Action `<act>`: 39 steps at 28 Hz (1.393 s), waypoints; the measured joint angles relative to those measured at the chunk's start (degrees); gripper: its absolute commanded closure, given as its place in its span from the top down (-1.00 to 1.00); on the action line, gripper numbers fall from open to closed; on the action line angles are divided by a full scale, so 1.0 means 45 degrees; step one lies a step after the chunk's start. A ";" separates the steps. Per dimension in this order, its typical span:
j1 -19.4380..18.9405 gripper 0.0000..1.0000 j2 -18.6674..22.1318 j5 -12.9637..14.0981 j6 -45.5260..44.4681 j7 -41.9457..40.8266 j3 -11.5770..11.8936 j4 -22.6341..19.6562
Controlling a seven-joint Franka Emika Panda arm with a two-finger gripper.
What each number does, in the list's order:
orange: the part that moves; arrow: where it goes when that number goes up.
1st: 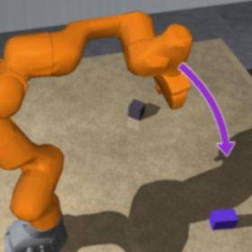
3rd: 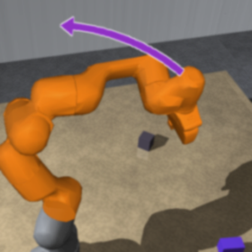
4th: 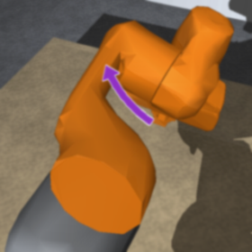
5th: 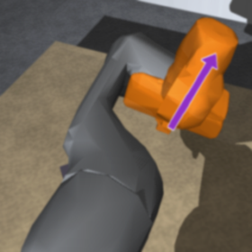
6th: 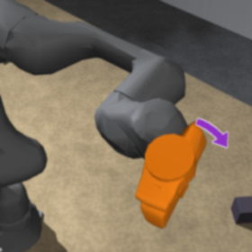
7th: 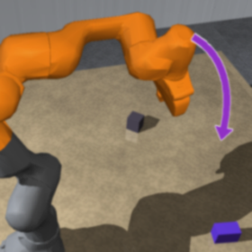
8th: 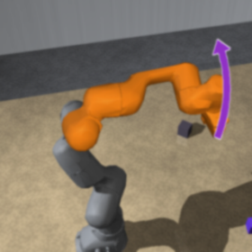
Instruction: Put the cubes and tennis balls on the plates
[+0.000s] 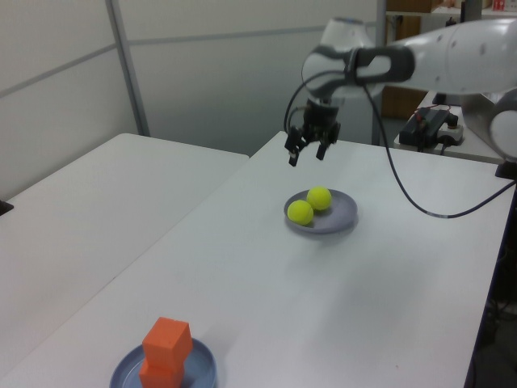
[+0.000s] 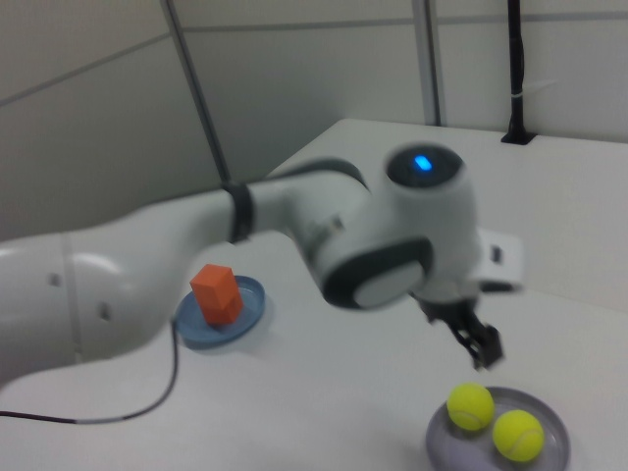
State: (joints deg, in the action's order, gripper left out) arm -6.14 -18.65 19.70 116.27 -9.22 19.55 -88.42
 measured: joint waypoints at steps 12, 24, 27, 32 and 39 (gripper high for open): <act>-0.0555 1.00 0.2120 -0.1781 -0.2687 0.1559 -0.1708 -0.0008; -0.0340 1.00 0.3165 -0.3615 -0.3788 0.3160 -0.4118 -0.0080; -0.0310 1.00 0.3370 -0.3615 -0.3888 0.3167 -0.4139 -0.0089; -0.0295 1.00 0.3488 -0.3615 -0.3917 0.3167 -0.4141 -0.0113; -0.0295 1.00 0.3504 -0.3615 -0.4050 0.3178 -0.4169 -0.0156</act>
State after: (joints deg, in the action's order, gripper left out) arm -7.47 -2.89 3.43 98.05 5.08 0.79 -89.12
